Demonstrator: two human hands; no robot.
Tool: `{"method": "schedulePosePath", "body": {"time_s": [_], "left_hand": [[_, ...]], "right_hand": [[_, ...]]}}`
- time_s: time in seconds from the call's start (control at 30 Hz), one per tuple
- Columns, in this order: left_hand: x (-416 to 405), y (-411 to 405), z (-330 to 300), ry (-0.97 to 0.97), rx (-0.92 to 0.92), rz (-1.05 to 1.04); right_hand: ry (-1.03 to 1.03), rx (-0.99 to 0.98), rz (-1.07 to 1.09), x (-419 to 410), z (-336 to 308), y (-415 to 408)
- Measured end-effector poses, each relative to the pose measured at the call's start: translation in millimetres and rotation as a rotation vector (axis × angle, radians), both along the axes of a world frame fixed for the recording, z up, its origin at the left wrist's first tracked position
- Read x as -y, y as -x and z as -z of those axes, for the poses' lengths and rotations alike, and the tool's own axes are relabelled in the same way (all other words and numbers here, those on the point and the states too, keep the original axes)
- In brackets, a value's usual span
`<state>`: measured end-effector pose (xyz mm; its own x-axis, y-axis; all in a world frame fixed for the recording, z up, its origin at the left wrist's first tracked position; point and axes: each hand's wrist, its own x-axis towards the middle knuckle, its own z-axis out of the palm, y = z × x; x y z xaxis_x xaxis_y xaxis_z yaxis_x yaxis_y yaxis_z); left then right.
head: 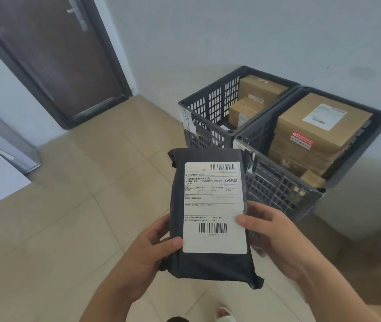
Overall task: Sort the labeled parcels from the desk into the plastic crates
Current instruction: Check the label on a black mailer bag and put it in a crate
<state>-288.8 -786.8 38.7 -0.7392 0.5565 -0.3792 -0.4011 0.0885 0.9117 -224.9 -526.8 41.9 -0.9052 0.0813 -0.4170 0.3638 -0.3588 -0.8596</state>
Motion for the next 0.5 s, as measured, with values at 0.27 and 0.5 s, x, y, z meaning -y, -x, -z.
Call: {"method": "schedulePosePath", "body": {"time_s": [0.27,0.5], "left_hand": [[17,124,10,-0.007,0.016,0.079],[21,270,19,0.034,0.009,0.228]], "right_hand": [[-0.031,0.025,0.006,15,6,114],[-0.073,0.022,0.139,35,1,221]]}}
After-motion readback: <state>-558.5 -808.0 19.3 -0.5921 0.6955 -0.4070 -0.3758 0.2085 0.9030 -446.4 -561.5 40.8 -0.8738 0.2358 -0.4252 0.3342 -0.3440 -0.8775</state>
